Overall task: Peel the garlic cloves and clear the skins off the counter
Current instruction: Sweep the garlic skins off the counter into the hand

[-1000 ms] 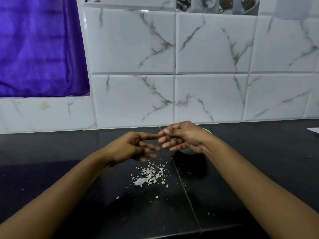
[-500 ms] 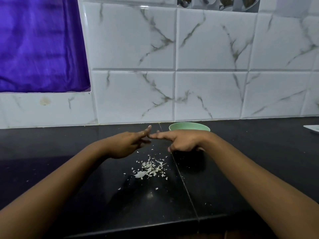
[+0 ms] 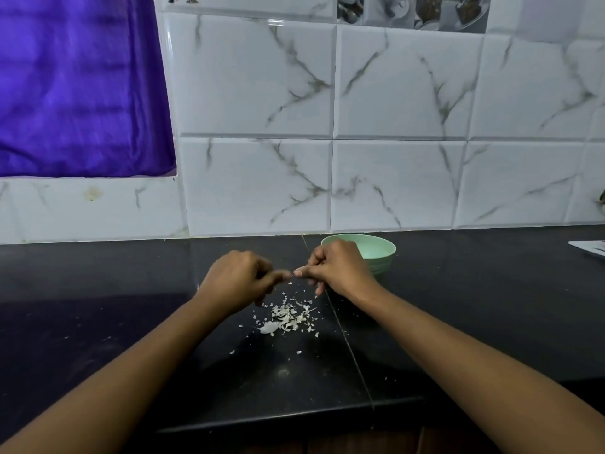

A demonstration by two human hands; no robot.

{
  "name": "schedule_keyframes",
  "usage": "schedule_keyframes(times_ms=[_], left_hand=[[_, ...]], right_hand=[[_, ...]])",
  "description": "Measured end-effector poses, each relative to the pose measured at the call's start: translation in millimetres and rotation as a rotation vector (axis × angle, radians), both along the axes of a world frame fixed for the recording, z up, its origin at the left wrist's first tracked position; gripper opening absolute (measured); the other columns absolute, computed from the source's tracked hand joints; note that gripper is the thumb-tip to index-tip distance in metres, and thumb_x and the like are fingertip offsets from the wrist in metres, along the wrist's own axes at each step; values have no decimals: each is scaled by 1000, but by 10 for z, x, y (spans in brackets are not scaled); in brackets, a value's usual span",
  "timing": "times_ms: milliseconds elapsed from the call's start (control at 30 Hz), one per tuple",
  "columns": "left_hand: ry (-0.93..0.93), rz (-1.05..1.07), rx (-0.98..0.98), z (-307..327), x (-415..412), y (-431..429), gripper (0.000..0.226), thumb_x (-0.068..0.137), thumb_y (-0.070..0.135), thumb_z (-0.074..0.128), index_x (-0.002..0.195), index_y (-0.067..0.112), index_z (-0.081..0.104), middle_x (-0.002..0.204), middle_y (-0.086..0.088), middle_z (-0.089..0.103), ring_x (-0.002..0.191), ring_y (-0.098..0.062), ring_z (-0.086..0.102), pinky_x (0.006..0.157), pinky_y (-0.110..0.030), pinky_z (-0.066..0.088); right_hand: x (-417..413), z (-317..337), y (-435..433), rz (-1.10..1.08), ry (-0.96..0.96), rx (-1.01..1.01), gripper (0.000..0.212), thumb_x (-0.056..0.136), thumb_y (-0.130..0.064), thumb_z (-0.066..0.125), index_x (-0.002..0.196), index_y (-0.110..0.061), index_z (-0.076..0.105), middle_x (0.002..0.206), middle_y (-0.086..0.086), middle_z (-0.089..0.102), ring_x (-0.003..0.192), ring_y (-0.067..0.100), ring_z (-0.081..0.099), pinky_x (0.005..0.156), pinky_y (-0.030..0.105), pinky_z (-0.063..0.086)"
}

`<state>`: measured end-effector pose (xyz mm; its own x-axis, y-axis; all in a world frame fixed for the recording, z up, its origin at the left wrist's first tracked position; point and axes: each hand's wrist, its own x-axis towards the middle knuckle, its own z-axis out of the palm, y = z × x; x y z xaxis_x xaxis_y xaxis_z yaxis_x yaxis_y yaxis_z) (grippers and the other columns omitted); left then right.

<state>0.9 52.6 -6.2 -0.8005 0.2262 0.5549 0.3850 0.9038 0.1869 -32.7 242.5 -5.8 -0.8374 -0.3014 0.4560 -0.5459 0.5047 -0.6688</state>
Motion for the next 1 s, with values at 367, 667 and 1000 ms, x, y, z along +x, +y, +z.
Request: schedule_keyframes(times_ms=[367,667,1000], left_hand=[[355,-279,-36,-139,-93,121,38,86,41,52,117,26,68,85,1,76,67,-15,71,58,-21,51],[663,-151,-190,-135,-137,88,53,90,53,46,53,17,55,44,1,55,46,-19,64,44,-25,50],[-433,-132,-69,-99,-169,-200,81,97,15,49,149,29,-12,160,1,-6,147,-13,1,113,-20,6]], right_hand=[[49,30,105,513,-864,-384,96,85,-75,8,105,0,64,97,14,70,92,24,69,77,40,57],[105,69,122,305,-591,-259,46,97,-43,43,103,-4,66,81,11,72,67,17,70,58,23,56],[-171,-106,261,88,-232,298,46,99,-13,45,142,-26,39,140,2,50,128,16,46,110,31,31]])
